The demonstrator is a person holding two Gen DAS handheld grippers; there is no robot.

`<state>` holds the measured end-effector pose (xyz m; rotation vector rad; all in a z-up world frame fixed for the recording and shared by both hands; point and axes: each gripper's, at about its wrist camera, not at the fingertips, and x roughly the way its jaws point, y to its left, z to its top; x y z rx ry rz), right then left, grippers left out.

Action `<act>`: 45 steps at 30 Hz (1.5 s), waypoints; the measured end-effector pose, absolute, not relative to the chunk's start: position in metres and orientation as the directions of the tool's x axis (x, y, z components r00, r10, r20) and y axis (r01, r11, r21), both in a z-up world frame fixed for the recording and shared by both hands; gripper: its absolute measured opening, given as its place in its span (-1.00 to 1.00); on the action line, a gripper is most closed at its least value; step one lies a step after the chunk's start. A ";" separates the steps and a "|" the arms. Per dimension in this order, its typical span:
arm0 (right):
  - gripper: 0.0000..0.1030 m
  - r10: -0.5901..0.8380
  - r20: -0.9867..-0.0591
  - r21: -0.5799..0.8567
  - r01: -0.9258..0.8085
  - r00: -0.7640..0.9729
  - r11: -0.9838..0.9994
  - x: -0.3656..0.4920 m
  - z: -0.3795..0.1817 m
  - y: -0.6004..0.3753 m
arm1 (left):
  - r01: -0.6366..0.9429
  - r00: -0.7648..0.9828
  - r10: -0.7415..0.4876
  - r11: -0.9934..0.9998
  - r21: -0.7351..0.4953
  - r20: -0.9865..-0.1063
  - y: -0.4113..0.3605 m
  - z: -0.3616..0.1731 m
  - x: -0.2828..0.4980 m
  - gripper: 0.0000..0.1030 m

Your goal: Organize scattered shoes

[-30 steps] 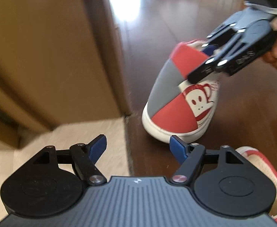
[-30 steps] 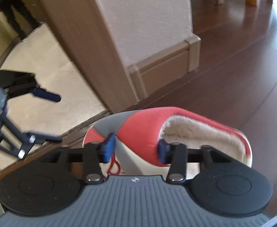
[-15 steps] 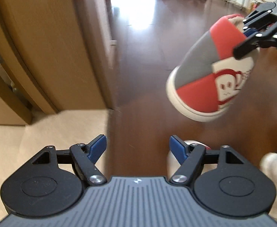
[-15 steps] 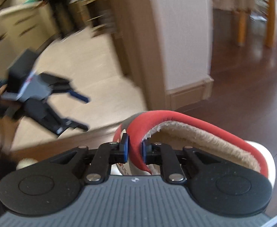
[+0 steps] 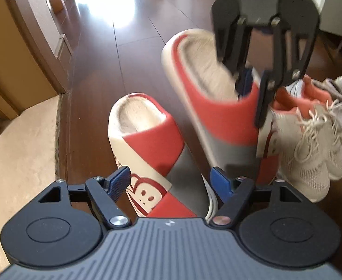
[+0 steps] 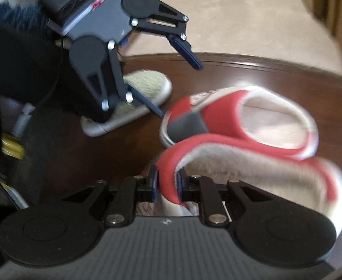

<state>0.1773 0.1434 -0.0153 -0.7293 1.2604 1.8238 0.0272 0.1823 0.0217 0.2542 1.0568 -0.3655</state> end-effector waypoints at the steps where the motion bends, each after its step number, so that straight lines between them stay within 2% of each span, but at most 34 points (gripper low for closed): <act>1: -0.53 0.266 -0.831 0.455 -0.872 -0.489 -0.181 0.175 -0.028 0.148 | 0.392 0.440 -0.158 0.919 0.031 -0.884 0.188 0.020 0.031 0.49; 3: -0.43 0.300 -0.860 0.413 -0.908 -0.414 -0.068 0.185 -0.048 0.149 | 0.353 0.440 -0.135 0.935 0.032 -0.888 0.199 0.017 0.040 0.49; 4: -0.20 0.332 -0.851 0.429 -0.903 -0.408 -0.010 0.194 -0.050 0.146 | 0.346 0.437 -0.137 0.938 0.025 -0.889 0.204 0.016 0.043 0.49; 6: 0.09 0.414 -0.833 0.456 -0.880 -0.368 0.136 0.209 -0.047 0.135 | 0.340 0.437 -0.138 0.940 0.021 -0.889 0.216 0.011 0.051 0.49; 8: 0.13 0.457 -0.838 0.437 -0.868 -0.298 0.236 0.211 -0.037 0.123 | 0.332 0.443 -0.132 0.943 0.026 -0.887 0.224 0.010 0.055 0.49; 9: 0.22 0.479 -0.833 0.432 -0.867 -0.278 0.248 0.209 -0.030 0.117 | 0.315 0.449 -0.135 0.949 0.015 -0.883 0.233 0.012 0.063 0.48; 10: 0.40 0.499 -0.828 0.421 -0.871 -0.254 0.255 0.204 -0.023 0.110 | 0.301 0.449 -0.149 0.953 -0.008 -0.881 0.239 0.013 0.069 0.48; 12: 0.48 0.527 -0.823 0.392 -0.884 -0.212 0.256 0.193 -0.011 0.099 | 0.281 0.446 -0.200 0.957 -0.075 -0.873 0.250 0.014 0.087 0.48; 15: 0.49 0.489 -0.864 0.275 -0.927 -0.121 0.256 0.166 -0.014 0.102 | 0.271 0.441 -0.225 0.956 -0.110 -0.869 0.252 0.007 0.122 0.48; 17: 0.49 0.456 -0.890 0.190 -0.927 -0.023 0.323 0.144 -0.027 0.108 | 0.259 0.417 -0.222 0.959 -0.119 -0.881 0.252 -0.004 0.146 0.48; 20: 0.51 0.443 -0.894 0.148 -0.893 0.063 0.425 0.132 -0.044 0.109 | 0.276 0.367 -0.197 0.956 -0.096 -0.909 0.246 -0.030 0.178 0.47; 22: 0.52 0.448 -0.889 0.138 -0.872 0.100 0.469 0.127 -0.049 0.107 | 0.346 0.290 -0.158 0.937 -0.051 -0.944 0.230 -0.055 0.186 0.44; 24: 0.52 0.458 -0.882 0.157 -0.843 0.114 0.514 0.124 -0.051 0.100 | 0.385 0.257 -0.161 0.921 -0.051 -0.953 0.220 -0.065 0.180 0.29; 27: 0.47 0.477 -0.872 0.178 -0.836 0.111 0.520 0.115 -0.050 0.093 | 0.359 0.250 -0.227 0.925 -0.127 -0.941 0.216 -0.068 0.171 0.29; 31: 0.33 0.495 -0.864 0.192 -0.848 0.092 0.493 0.108 -0.051 0.092 | 0.388 0.256 -0.247 0.912 -0.134 -0.935 0.207 -0.064 0.154 0.29; 36: 0.31 0.501 -0.865 0.202 -0.915 0.001 0.350 0.101 -0.046 0.096 | 0.386 0.247 -0.227 0.915 -0.119 -0.942 0.201 -0.063 0.134 0.29; 40: 0.04 0.515 -0.844 0.292 -0.933 -0.148 0.211 0.099 -0.046 0.100 | 0.386 0.170 -0.218 0.912 -0.139 -0.961 0.199 -0.070 0.117 0.29; 44: 0.05 0.488 -0.848 0.298 -0.947 -0.206 0.119 0.092 -0.045 0.102 | 0.321 0.123 -0.212 0.933 -0.164 -0.969 0.202 -0.079 0.107 0.33; 45: 0.19 0.488 -0.850 0.291 -0.949 -0.199 0.120 0.092 -0.045 0.101 | 0.253 0.096 -0.209 0.951 -0.180 -0.973 0.207 -0.084 0.110 0.33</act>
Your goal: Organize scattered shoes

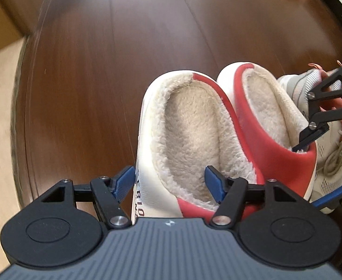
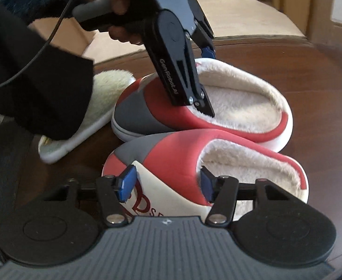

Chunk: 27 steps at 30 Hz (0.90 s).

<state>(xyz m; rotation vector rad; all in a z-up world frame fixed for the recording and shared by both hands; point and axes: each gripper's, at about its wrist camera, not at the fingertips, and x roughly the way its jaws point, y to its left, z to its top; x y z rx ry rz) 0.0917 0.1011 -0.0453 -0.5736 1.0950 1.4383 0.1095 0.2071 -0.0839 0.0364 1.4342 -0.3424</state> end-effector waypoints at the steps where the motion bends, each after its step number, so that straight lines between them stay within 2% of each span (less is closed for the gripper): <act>1: 0.35 0.487 -0.856 0.274 -0.951 -0.174 0.143 0.091 -0.045 0.100 | 0.186 0.073 -0.215 0.962 -0.198 -0.974 0.213 -0.087 0.112 0.34; 3: 0.38 0.482 -0.866 0.253 -0.946 -0.129 0.201 0.091 -0.043 0.098 | 0.151 0.069 -0.234 0.963 -0.221 -0.970 0.219 -0.083 0.112 0.34; 6: 0.38 0.499 -0.866 0.219 -0.891 0.010 0.397 0.089 -0.025 0.089 | 0.125 0.110 -0.276 0.957 -0.262 -0.955 0.234 -0.065 0.102 0.34; 8: 0.39 0.439 -0.879 0.161 -0.750 0.187 0.642 0.080 -0.002 0.079 | 0.135 0.146 -0.285 0.954 -0.266 -0.947 0.248 -0.048 0.088 0.38; 9: 0.39 0.417 -0.883 0.158 -0.699 0.217 0.697 0.075 0.005 0.076 | 0.154 0.169 -0.279 0.955 -0.254 -0.945 0.257 -0.036 0.076 0.45; 11: 0.39 0.396 -0.895 0.198 -0.613 0.205 0.765 0.056 0.026 0.071 | 0.175 0.223 -0.279 0.954 -0.243 -0.934 0.269 -0.021 0.057 0.45; 15: 0.38 0.382 -0.913 0.259 -0.518 0.144 0.815 0.029 0.043 0.076 | 0.199 0.211 -0.335 0.935 -0.295 -0.918 0.268 -0.010 0.054 0.46; 18: 0.39 0.439 -0.894 0.384 -0.358 0.087 0.851 0.014 0.048 0.067 | 0.188 0.209 -0.324 0.939 -0.287 -0.923 0.260 -0.022 0.065 0.50; 20: 0.39 0.466 -0.883 0.439 -0.254 0.052 0.861 -0.003 0.053 0.058 | 0.144 0.148 -0.343 0.936 -0.323 -0.928 0.254 -0.044 0.085 0.79; 21: 0.39 0.468 -0.883 0.446 -0.230 0.047 0.865 -0.008 0.056 0.056 | 0.139 0.122 -0.337 0.937 -0.320 -0.933 0.250 -0.050 0.092 0.84; 22: 0.39 0.465 -0.884 0.444 -0.217 0.051 0.869 -0.015 0.063 0.052 | 0.143 0.109 -0.334 0.937 -0.318 -0.936 0.246 -0.049 0.093 0.84; 24: 0.39 0.454 -0.888 0.433 -0.196 0.076 0.880 -0.027 0.079 0.040 | 0.127 0.092 -0.324 0.942 -0.312 -0.941 0.246 -0.040 0.099 0.67; 25: 0.39 0.436 -0.895 0.415 -0.178 0.097 0.892 -0.032 0.086 0.034 | 0.106 0.092 -0.322 0.944 -0.312 -0.942 0.247 -0.033 0.102 0.66; 27: 0.39 0.384 -0.910 0.371 -0.109 0.154 0.922 -0.039 0.108 0.016 | 0.011 0.153 -0.325 0.945 -0.327 -0.933 0.250 0.014 0.103 0.66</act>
